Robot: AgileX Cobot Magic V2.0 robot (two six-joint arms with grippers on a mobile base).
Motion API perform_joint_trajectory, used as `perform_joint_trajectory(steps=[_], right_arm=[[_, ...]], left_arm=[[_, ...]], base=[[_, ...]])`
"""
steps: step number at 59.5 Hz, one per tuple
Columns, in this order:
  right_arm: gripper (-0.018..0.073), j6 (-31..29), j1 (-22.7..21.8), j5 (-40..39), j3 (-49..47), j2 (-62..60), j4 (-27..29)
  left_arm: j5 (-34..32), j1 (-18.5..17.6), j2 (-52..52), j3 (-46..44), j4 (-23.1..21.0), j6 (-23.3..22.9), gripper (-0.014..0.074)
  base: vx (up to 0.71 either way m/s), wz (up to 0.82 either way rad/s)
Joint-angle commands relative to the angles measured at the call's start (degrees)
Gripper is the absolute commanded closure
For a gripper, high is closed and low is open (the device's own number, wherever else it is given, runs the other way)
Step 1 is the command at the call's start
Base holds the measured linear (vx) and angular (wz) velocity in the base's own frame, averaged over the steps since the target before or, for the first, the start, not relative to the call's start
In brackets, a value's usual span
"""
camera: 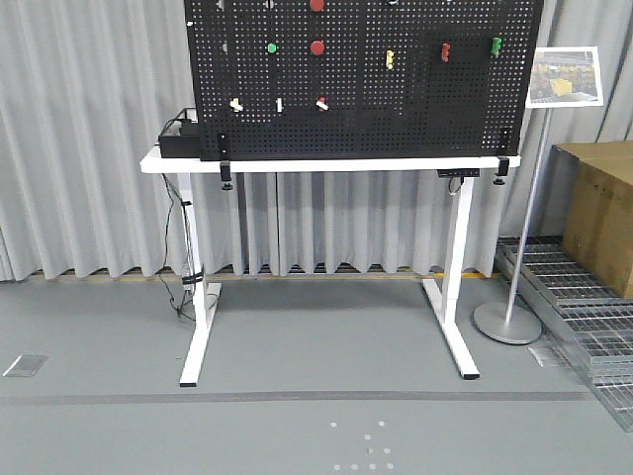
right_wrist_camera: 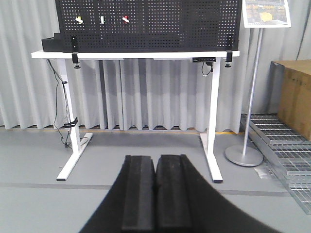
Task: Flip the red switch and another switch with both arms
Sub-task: 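Drive the base forward up to the black pegboard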
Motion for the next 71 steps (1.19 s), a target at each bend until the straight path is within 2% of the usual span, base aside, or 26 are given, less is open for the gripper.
perform_joint_trajectory(steps=[1, 49, 71], right_arm=[[0.0566, -0.09, -0.27, -4.97, 0.3, -0.51, -0.39], [0.0566, -0.09, -0.27, -4.97, 0.3, -0.51, -0.39], [0.0566, -0.09, -0.27, -4.97, 0.3, -0.51, -0.39]], left_arm=[[-4.37, 0.13, -1.05, 1.11, -0.18, -0.49, 0.0594], [-4.37, 0.13, -1.05, 1.11, -0.18, -0.49, 0.0594], [-4.37, 0.13, -1.05, 1.11, -0.18, -0.49, 0.0594]], base=[[0.0, 0.0], [0.0, 0.0], [0.15, -0.02]])
